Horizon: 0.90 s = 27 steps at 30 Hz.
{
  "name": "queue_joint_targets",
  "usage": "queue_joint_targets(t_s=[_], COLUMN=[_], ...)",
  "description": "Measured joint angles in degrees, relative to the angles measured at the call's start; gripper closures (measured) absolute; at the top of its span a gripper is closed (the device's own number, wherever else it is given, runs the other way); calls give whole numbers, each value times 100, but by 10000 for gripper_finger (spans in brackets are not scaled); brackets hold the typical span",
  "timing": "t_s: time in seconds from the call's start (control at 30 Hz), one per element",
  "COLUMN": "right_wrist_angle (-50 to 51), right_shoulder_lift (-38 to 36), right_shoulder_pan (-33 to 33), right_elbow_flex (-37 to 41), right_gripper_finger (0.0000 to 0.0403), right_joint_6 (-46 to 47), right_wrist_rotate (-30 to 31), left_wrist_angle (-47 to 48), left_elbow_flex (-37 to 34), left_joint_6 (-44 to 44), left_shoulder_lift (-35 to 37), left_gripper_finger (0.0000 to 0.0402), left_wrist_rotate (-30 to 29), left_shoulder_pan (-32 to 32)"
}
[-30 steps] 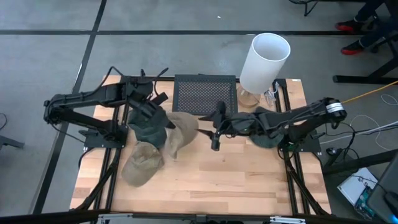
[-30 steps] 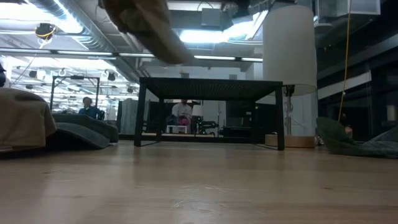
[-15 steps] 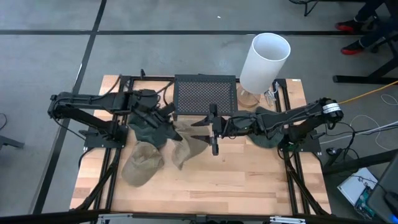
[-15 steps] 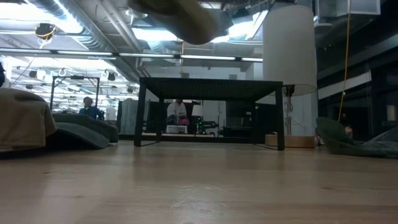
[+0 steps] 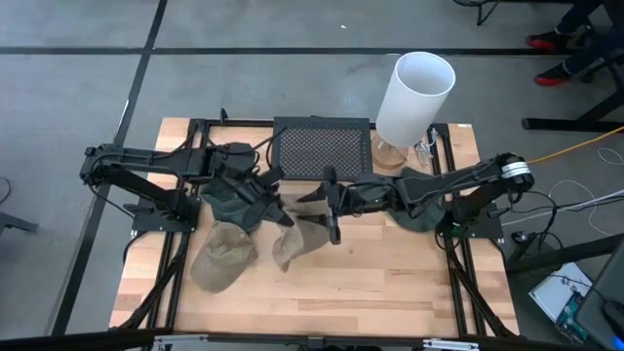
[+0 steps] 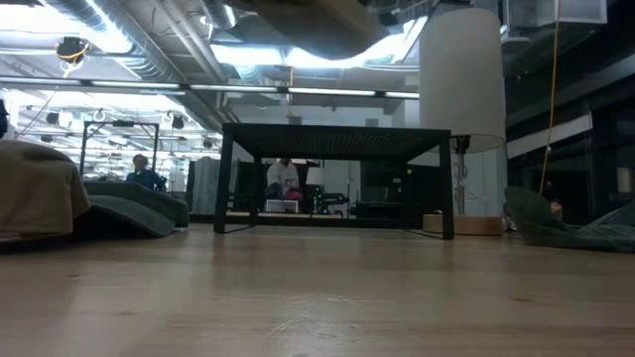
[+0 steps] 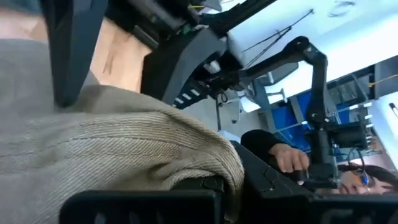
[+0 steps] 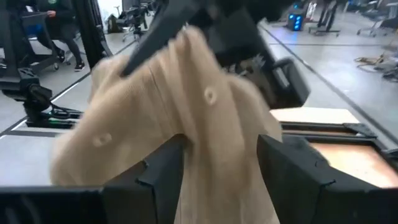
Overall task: Pick & Place hat
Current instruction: Put the right brown cap on the shelf
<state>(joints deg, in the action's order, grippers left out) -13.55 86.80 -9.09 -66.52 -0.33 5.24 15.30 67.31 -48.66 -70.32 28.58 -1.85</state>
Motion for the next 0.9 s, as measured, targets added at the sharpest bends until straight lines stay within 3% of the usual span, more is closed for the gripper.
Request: queue_joint_targets(t_s=[0.5,0.7,0.9], right_wrist_angle=[410,403,414], right_shoulder_lift=[-288,-278,-278], right_shoulder_pan=[19,19,75], right_elbow_flex=[0,0,0], right_gripper_finger=[202,202,218], right_joint_6=[186,161,182], right_wrist_rotate=[-389,-259,-428], left_wrist_angle=[-39,-111,-500], left_elbow_flex=[0,0,-2], left_joint_6=[545,553,658], left_shoulder_lift=[20,20,20], left_gripper_finger=[398,398,398], left_wrist_rotate=[6,8,290], left_shoulder_pan=[2,2,2])
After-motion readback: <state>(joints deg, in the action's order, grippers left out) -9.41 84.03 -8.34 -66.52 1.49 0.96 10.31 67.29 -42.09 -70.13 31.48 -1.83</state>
